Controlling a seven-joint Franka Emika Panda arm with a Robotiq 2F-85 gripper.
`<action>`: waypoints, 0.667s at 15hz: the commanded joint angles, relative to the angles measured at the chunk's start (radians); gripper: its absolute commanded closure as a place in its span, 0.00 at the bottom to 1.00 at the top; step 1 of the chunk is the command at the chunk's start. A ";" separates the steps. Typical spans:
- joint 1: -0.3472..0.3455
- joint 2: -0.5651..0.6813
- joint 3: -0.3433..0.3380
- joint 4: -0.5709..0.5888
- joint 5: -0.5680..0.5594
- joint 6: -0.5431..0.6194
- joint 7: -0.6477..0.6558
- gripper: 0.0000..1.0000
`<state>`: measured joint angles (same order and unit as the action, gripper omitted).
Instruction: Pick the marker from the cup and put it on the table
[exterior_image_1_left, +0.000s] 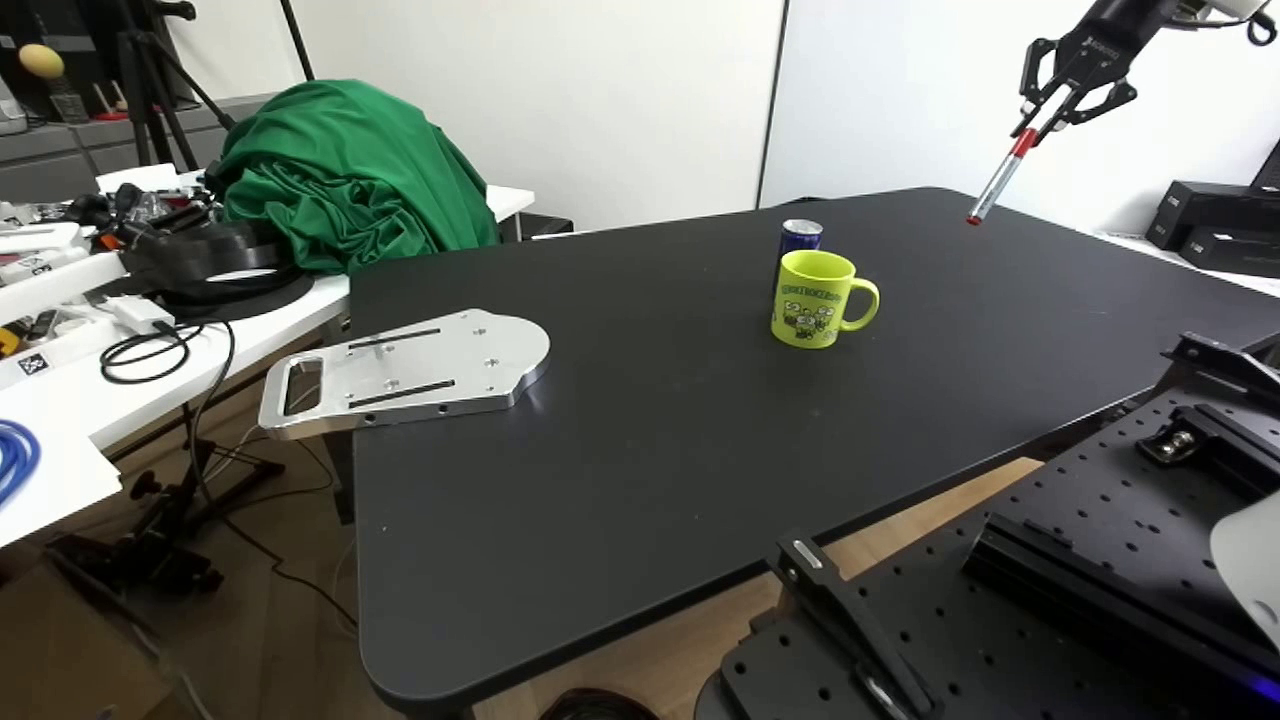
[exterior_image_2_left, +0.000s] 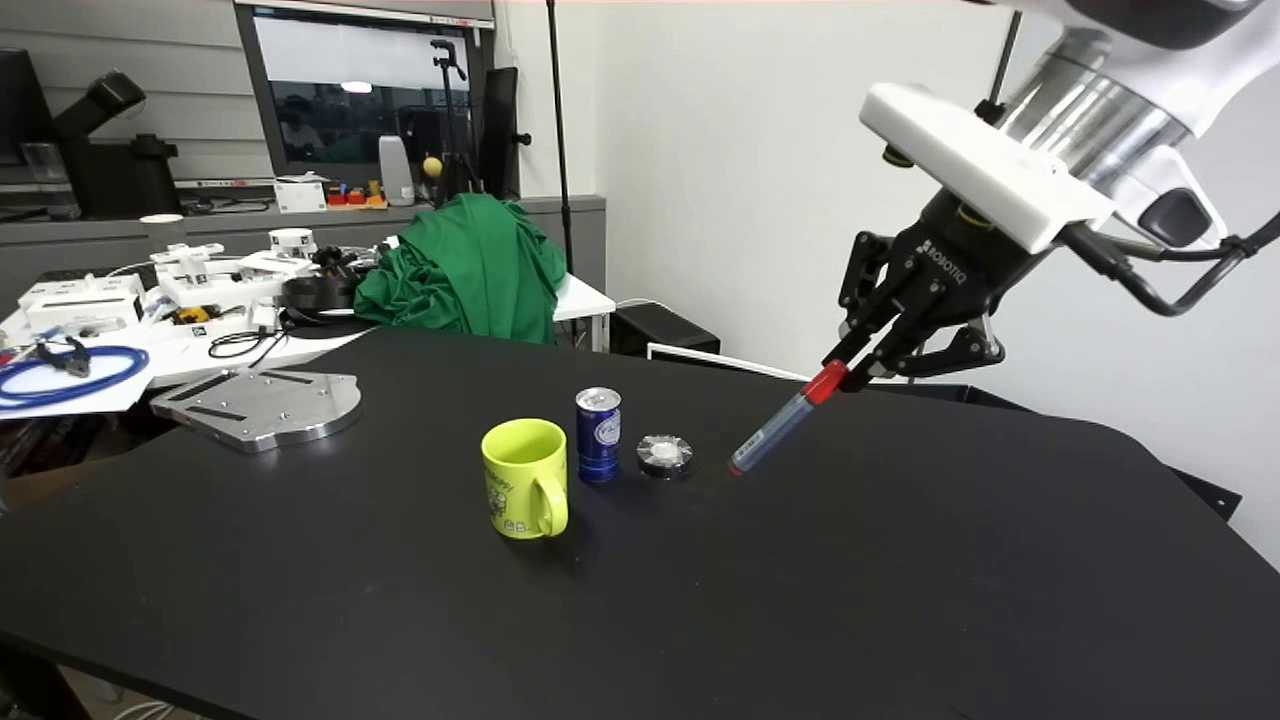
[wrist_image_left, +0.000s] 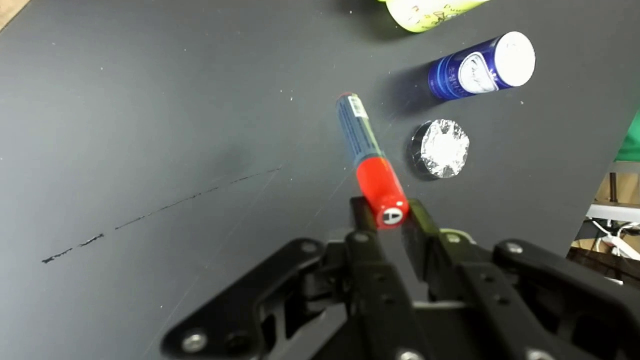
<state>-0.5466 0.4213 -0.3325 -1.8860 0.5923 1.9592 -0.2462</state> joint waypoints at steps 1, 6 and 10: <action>-0.029 0.079 0.023 0.090 0.013 -0.008 0.009 0.95; -0.052 0.160 0.051 0.155 0.006 0.016 0.017 0.95; -0.071 0.236 0.071 0.216 -0.002 0.040 0.037 0.95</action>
<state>-0.5859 0.5887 -0.2884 -1.7567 0.5922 2.0035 -0.2447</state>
